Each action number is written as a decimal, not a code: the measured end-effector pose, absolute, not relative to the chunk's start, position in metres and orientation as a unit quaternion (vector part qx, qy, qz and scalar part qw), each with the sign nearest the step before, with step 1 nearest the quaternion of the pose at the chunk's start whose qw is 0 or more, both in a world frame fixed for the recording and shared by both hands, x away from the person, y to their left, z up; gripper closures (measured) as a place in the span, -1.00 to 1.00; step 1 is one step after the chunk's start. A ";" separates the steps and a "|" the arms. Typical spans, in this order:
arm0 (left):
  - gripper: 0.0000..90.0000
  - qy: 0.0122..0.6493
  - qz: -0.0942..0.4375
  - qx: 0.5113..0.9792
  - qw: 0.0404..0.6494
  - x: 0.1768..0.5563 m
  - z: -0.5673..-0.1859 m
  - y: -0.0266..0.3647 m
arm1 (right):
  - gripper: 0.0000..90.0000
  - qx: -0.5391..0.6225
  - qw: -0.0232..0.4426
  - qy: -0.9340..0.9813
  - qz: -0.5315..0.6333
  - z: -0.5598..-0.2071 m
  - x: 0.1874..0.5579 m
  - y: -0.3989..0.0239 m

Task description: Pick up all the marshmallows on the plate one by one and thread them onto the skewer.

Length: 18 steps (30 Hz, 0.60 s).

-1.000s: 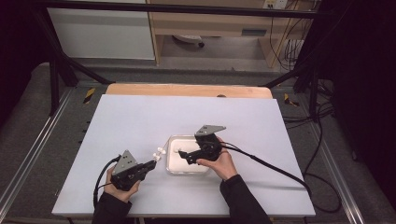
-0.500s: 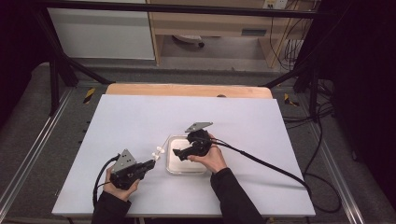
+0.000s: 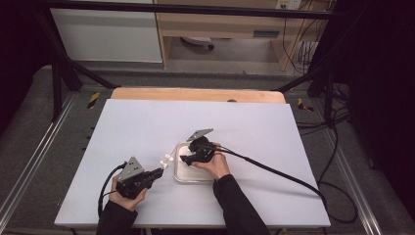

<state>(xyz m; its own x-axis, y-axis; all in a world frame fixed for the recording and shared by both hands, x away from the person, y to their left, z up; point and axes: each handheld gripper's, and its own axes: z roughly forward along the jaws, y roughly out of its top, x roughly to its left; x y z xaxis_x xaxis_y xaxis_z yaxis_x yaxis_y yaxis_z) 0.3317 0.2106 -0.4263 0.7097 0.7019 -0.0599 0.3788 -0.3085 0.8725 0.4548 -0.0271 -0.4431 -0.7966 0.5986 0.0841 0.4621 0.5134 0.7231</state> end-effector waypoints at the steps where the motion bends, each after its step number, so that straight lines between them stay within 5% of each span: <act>1: 0.98 0.342 0.168 0.791 0.479 0.332 -0.426 0.210 | 0.16 0.307 0.088 0.865 0.388 -0.444 0.455 -0.027; 18: 0.98 0.339 0.166 0.793 0.478 0.332 -0.427 0.209 | 0.62 0.303 0.070 0.872 0.379 -0.446 0.456 -0.027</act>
